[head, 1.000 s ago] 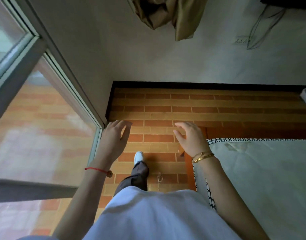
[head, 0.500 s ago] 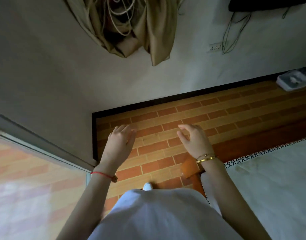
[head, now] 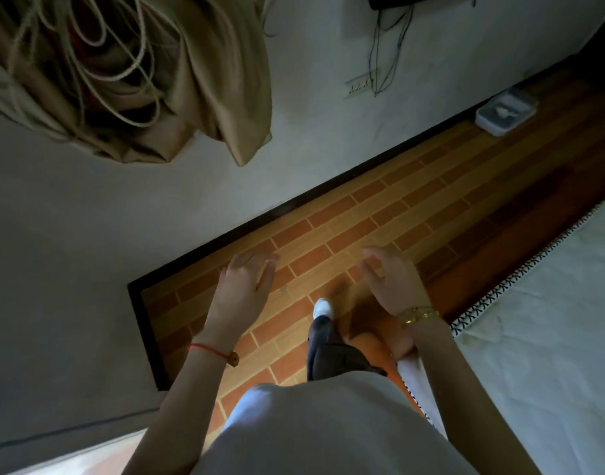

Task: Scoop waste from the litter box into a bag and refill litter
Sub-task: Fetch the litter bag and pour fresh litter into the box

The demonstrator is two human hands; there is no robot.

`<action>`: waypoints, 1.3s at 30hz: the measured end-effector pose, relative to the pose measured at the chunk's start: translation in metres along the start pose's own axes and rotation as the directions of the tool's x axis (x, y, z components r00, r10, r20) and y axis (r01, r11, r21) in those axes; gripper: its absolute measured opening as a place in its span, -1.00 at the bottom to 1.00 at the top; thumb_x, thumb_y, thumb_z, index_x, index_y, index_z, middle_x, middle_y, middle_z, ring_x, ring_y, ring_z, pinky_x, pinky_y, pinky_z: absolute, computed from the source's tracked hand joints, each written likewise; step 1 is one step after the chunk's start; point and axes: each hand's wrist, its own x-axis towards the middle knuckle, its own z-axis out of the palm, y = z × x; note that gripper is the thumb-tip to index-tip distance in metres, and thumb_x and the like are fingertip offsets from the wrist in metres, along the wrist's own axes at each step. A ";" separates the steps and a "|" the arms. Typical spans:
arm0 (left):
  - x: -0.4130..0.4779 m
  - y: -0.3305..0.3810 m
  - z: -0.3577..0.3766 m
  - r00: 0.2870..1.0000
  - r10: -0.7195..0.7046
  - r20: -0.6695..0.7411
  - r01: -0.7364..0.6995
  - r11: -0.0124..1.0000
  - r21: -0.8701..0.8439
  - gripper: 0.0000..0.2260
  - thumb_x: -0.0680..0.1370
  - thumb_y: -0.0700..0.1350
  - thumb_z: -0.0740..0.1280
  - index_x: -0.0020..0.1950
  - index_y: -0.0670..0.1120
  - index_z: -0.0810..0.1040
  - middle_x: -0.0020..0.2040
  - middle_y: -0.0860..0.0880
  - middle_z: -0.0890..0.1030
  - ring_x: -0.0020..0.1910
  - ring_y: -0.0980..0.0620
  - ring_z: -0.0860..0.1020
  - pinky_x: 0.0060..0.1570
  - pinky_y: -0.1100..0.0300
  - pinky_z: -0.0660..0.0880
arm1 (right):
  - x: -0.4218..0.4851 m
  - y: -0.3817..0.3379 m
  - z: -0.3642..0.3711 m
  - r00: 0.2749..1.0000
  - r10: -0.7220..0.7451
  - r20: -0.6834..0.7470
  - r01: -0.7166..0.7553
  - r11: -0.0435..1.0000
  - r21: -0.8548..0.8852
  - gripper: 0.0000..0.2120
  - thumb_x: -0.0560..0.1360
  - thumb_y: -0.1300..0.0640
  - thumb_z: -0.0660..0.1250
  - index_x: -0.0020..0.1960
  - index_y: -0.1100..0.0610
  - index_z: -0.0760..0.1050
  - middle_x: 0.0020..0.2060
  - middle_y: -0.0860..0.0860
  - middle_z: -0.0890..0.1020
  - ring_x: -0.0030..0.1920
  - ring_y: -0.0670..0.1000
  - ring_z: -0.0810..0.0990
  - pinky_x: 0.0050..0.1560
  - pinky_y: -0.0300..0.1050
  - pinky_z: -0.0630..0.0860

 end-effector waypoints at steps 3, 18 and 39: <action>0.056 0.006 0.006 0.999 0.045 0.018 -0.045 0.999 -0.016 -0.65 0.66 0.09 0.07 0.19 -0.03 0.58 0.12 0.00 0.62 0.15 -0.02 0.55 0.17 -0.12 0.50 | 0.044 0.010 -0.003 1.000 0.024 -0.021 -0.024 1.000 0.008 -0.68 0.55 0.04 0.27 0.28 0.09 0.49 0.16 0.03 0.59 0.18 0.01 0.53 0.19 -0.05 0.50; 0.343 0.113 0.032 0.942 0.336 -0.014 -0.336 0.941 -0.032 -0.70 0.66 -0.08 0.16 0.32 -0.10 0.54 0.24 -0.04 0.60 0.25 -0.01 0.52 0.32 -0.05 0.43 | 0.274 0.086 -0.132 0.961 0.112 -0.254 -0.129 0.990 -0.053 -0.69 0.56 0.00 0.26 0.28 0.03 0.49 0.11 0.01 0.61 0.16 0.03 0.53 0.28 0.02 0.43; 0.705 0.310 0.177 0.702 0.647 0.299 -0.617 0.762 -0.199 -0.68 0.66 0.01 0.14 0.37 0.00 0.48 0.31 0.04 0.54 0.33 0.07 0.43 0.34 -0.08 0.41 | 0.465 0.274 -0.255 0.742 0.492 -0.455 -0.529 0.847 0.053 -0.64 0.56 0.02 0.25 0.33 0.09 0.45 0.22 0.01 0.57 0.27 0.04 0.45 0.31 -0.01 0.40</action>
